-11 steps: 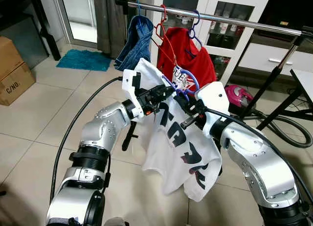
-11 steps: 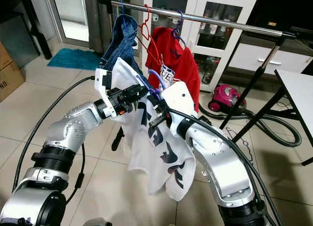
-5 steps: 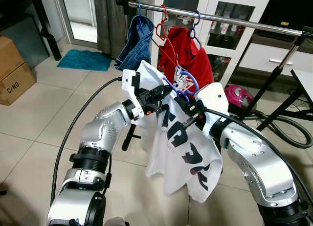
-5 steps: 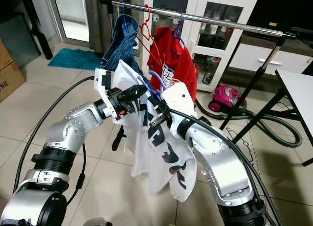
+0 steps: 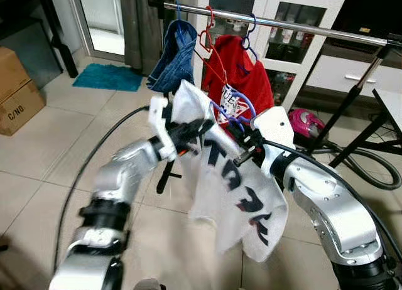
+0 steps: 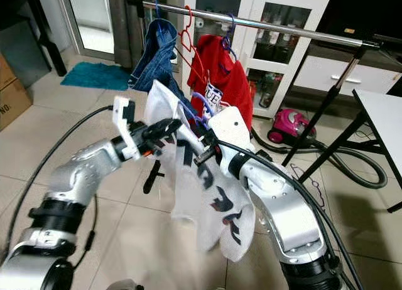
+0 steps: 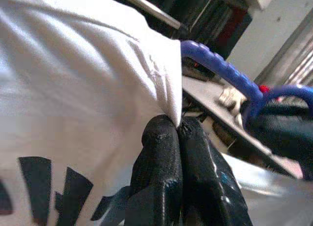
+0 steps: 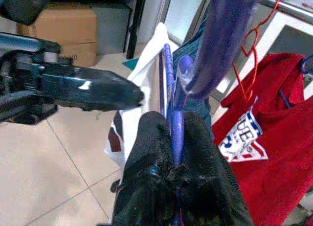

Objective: Hang hanger

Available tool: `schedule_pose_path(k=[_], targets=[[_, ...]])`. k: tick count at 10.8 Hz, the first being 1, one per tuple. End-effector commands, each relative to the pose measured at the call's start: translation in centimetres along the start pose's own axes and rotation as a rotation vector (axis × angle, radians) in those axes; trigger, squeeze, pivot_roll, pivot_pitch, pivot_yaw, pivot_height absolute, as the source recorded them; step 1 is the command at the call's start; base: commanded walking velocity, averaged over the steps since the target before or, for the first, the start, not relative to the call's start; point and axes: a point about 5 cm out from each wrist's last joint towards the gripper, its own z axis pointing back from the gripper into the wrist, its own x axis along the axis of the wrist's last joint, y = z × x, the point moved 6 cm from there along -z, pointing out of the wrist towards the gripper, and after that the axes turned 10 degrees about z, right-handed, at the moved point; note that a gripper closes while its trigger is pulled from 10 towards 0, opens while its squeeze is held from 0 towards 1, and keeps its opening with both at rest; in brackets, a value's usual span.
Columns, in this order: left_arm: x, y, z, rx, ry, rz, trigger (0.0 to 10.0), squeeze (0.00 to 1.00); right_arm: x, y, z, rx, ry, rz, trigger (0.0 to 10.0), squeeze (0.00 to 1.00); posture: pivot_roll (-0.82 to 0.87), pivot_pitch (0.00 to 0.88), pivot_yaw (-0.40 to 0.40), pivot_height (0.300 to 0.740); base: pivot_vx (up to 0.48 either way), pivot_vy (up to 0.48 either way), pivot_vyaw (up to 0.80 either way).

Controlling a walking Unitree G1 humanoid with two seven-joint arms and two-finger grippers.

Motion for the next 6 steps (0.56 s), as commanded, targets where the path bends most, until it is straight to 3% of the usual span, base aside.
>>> schedule_pose_path(k=[1, 6], targets=[[-0.5, -0.2, 0.3, -0.008, 0.038, -0.035, 0.0, 0.00, 0.2, -0.9, 0.1, -0.041, 0.001, 0.011, 10.0, 0.00, -0.01, 0.000, -0.039, 0.740, 0.000, 0.000, 0.00], [2.0, -0.7, 3.2, -0.008, -0.011, -0.096, 0.0, 0.00, -2.6, -3.1, 0.3, -0.150, 0.133, 0.009, 10.0, 0.00, 0.00, 0.000, -0.045, 0.740, 0.000, 0.000, 0.00]])
